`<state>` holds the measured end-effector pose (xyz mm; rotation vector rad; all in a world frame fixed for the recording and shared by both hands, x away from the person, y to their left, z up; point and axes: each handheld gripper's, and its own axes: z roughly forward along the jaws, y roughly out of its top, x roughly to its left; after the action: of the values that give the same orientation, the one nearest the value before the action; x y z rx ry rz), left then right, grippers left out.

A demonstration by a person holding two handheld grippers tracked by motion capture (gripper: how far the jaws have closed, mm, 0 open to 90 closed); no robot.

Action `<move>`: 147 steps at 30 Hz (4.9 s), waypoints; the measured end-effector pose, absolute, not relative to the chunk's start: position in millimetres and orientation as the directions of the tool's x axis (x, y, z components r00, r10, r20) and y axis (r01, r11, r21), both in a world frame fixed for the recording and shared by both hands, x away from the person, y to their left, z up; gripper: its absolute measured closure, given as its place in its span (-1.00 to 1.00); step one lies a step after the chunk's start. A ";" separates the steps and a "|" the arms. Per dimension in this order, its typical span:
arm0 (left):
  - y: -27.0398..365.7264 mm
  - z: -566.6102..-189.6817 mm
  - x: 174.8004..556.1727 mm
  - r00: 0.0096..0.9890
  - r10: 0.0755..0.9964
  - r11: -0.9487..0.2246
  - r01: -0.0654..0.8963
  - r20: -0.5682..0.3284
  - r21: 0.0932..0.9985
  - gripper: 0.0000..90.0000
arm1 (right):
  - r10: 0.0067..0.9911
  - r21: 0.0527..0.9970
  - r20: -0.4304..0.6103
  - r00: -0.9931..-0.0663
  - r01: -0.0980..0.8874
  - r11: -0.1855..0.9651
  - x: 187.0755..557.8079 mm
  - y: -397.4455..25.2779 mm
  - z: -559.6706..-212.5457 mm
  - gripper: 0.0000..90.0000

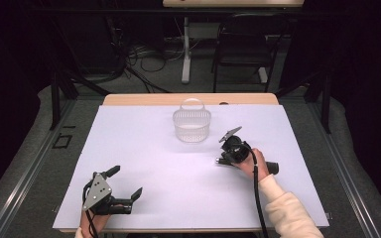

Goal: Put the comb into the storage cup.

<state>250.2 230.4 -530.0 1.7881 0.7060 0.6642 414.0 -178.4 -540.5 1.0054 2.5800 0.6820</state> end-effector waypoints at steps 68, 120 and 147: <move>228.5 -530.1 252.0 0.676 0.729 -0.277 0.148 0.107 0.950 -1.00 | 0.587 0.403 -0.065 -0.807 0.517 0.755 356.1 -181.1 -533.3 1.00; 228.1 -530.2 252.2 0.677 0.727 -0.282 0.145 0.112 0.948 -1.00 | 0.665 0.363 -0.078 -0.743 0.600 0.713 346.7 -234.7 -527.6 1.00; 227.7 -530.1 251.7 0.676 0.729 -0.275 0.145 0.107 0.951 -1.00 | 0.689 0.393 -0.012 -0.725 0.630 0.670 334.9 -228.1 -501.6 -0.09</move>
<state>251.7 227.7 -530.1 1.7897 0.6982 0.6626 334.9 -228.1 -501.6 1.0834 2.7223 0.5505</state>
